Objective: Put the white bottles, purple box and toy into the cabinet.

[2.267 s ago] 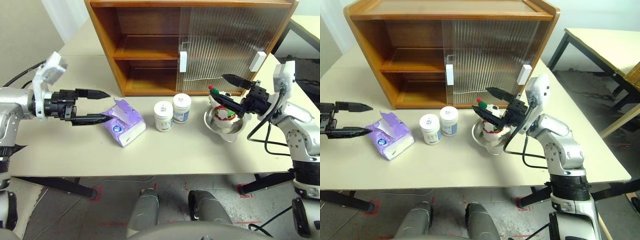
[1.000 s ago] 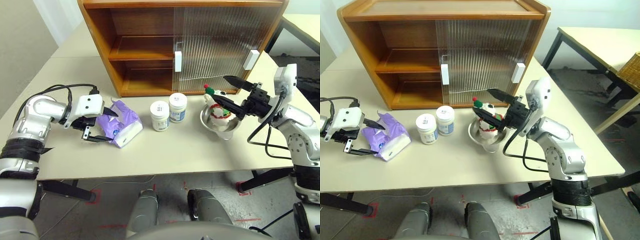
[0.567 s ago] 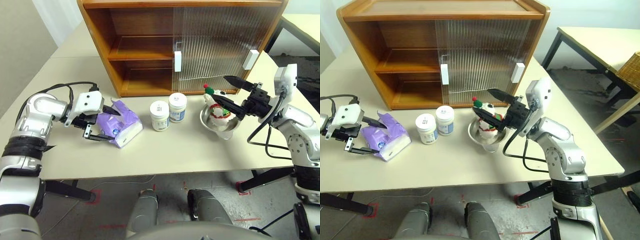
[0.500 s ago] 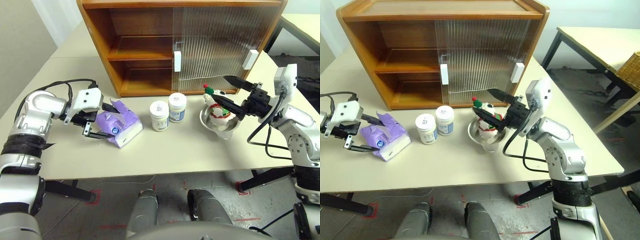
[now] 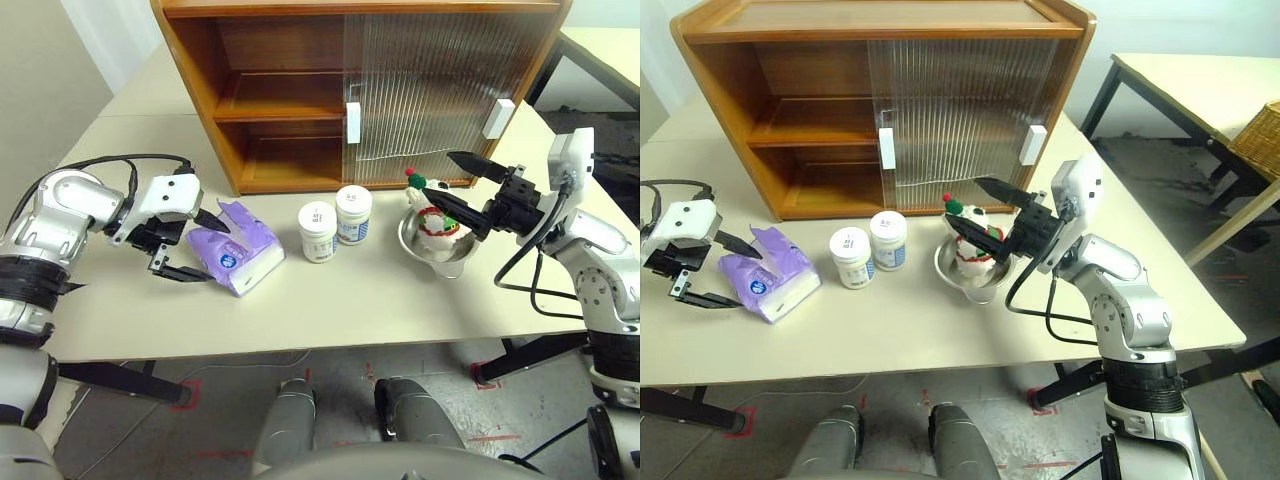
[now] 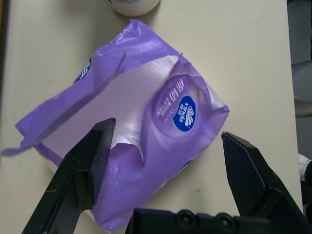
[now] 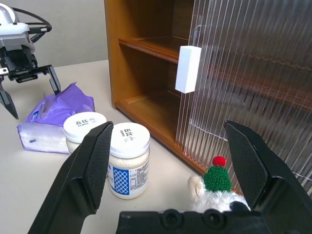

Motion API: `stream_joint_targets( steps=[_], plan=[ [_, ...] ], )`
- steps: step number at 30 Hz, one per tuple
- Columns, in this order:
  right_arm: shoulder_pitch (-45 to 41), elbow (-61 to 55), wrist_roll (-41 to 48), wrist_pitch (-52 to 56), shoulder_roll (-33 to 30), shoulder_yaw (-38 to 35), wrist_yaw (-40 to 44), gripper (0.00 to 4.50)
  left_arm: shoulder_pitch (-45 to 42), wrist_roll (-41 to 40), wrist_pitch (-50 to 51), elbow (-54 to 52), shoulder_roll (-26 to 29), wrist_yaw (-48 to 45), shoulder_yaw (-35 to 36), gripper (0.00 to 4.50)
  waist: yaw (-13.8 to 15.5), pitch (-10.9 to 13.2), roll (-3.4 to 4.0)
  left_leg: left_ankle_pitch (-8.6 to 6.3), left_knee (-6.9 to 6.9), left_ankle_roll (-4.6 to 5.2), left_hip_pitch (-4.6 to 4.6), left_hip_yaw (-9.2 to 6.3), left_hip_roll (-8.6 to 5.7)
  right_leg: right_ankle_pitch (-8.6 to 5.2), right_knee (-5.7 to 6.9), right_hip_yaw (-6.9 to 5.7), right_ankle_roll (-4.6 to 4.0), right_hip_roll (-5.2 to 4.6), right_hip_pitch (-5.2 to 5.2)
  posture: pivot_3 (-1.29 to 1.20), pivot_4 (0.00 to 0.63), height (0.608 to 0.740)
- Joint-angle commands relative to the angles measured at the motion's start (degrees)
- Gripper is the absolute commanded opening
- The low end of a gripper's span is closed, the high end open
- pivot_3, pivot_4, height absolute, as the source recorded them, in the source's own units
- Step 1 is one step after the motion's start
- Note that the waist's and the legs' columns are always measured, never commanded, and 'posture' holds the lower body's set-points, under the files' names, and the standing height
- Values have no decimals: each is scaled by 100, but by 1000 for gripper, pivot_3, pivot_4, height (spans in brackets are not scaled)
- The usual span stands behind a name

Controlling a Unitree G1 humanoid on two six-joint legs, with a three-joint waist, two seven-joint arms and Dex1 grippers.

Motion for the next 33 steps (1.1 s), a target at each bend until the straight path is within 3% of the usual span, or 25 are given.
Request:
stream_joint_targets(
  steps=[1, 13, 16, 27, 33],
  plan=[
    [32, -34, -11, 49, -57, -44, -9, 4500, 119, 88, -174, 16, -104, -50, -108, 4487, -2, 0, 0, 0, 0, 0, 0, 0, 0, 0, 0, 0, 0, 0, 0, 24, 74, 740],
    [45, -54, -8, 40, -84, -46, -34, 4500, 484, 155, -369, -71, -136, -50, -108, 4487, -25, -1, 1, 0, 0, 0, -1, 1, 0, 0, 0, 0, 0, 0, -1, 23, 70, 740],
    [44, -55, -8, 31, -76, -44, -38, 4500, 482, 314, -524, 149, -293, -50, -57, 3884, -23, -2, 3, 0, 0, 0, -1, 0, -1, 0, 0, 0, 0, 0, -1, 23, 70, 740],
    [45, -62, -12, 13, -77, -62, -76, 4500, 154, 786, -1122, 1000, -794, -45, 202, 157, -25, -21, 28, 3, 1, 5, 0, 1, -3, 4, 0, 0, 2, -1, 1, 14, 68, 740],
    [13, -32, -20, 2, -76, -58, -85, 4500, -226, 738, -1095, 1090, -768, -50, 126, 30, -30, -22, 27, 10, 2, 17, 0, 0, -6, 22, 0, -1, 13, -1, 4, 16, 68, 740]
  ],
)
